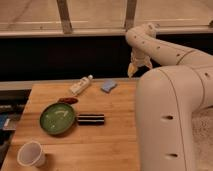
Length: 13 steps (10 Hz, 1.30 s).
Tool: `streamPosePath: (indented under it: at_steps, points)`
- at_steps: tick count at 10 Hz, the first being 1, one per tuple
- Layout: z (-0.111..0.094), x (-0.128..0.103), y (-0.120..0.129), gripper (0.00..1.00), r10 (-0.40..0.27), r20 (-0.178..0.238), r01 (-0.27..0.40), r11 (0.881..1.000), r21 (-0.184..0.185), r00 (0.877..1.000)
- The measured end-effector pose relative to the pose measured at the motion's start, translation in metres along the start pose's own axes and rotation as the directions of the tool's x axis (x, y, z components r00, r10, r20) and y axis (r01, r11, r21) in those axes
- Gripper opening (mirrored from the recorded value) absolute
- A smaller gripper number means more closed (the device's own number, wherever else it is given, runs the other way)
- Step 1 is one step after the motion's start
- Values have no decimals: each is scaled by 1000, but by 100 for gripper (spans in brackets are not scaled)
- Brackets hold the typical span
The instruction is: Move the arm in a circular motion
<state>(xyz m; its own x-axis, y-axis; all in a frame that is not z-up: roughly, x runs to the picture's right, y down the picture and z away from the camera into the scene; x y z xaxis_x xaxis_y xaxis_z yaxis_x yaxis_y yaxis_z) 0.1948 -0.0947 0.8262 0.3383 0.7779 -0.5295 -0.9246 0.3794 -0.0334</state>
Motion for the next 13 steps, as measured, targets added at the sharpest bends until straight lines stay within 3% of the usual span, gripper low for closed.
streamPosePath:
  at_steps: [2,5,6,11,13]
  points:
    - [-10,0,40,74,-84,23,85,996,-26,996]
    - [-32,22,111,74,-207,55,210,975,-69,977]
    - [-37,28,124,74,-230,61,234,969,-75,971]
    - [-36,31,129,74,-240,55,244,967,-79,969]
    - [-32,18,125,74,-257,53,260,963,-75,965]
